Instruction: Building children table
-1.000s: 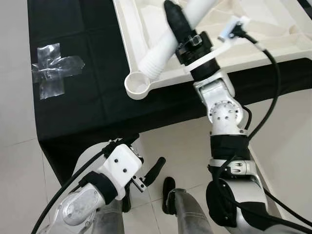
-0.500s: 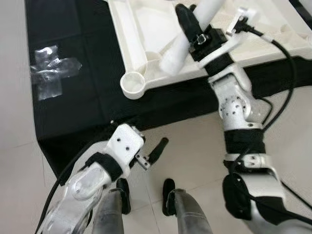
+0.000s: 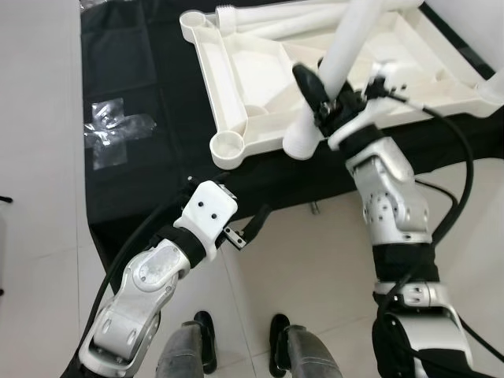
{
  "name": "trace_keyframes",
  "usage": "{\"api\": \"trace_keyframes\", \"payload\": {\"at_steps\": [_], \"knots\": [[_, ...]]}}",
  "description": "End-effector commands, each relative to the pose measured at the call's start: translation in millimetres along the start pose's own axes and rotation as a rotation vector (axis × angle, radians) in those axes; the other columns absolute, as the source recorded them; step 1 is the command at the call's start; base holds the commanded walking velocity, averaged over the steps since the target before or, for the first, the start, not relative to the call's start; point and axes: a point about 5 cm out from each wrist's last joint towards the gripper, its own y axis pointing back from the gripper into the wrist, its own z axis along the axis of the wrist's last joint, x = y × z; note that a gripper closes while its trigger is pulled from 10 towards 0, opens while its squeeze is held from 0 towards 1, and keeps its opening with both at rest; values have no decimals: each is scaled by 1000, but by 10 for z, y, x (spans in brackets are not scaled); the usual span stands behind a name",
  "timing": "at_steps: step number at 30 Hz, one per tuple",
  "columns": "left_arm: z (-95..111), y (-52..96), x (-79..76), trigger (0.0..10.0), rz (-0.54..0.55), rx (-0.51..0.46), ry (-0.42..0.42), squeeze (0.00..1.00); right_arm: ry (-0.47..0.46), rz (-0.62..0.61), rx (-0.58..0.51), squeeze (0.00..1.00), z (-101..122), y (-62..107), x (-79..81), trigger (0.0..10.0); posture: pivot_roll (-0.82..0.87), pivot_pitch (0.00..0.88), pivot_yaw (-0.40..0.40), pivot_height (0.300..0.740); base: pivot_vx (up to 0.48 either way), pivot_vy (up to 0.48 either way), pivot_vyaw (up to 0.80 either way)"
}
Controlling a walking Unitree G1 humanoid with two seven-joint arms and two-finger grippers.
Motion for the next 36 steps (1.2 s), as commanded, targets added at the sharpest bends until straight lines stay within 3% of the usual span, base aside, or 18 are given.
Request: {"api": "trace_keyframes", "payload": {"at_steps": [1,5,9,13,18,21,24,30,32,36], "knots": [[-93,0,11,10000,18,25,33,0,1,20,-47,0,82,58,18,10000,80,142,-28,740,0,0,0],[-174,32,22,10000,24,49,71,0,41,-10,-21,0,54,142,-17,10000,78,140,-29,740,0,0,0],[-294,188,2,10000,12,80,99,0,145,-59,98,0,-148,359,-78,10000,77,139,-31,740,0,0,0],[-298,248,-4,10000,16,79,103,0,109,-53,124,0,-179,449,-54,10000,80,147,-40,740,77,0,0],[-286,315,-5,10000,23,74,103,0,89,49,143,0,-172,583,65,10000,79,150,-43,740,387,0,480],[-246,294,-9,10000,19,57,102,0,60,72,121,0,-137,550,109,10000,81,146,-40,740,405,0,267],[-206,264,-10,10000,8,36,102,0,97,100,125,0,-155,503,163,10000,84,143,-37,740,409,0,533],[-172,247,1,10000,1,24,96,0,87,131,96,0,-153,461,234,10000,87,142,-35,740,412,0,800],[-118,224,16,10000,-6,7,87,0,77,161,148,0,-219,443,313,10000,94,143,-31,740,409,0,0],[-49,193,-38,10000,-52,-17,82,0,61,199,140,0,-211,443,362,10000,95,145,-25,740,398,0,0]]}}
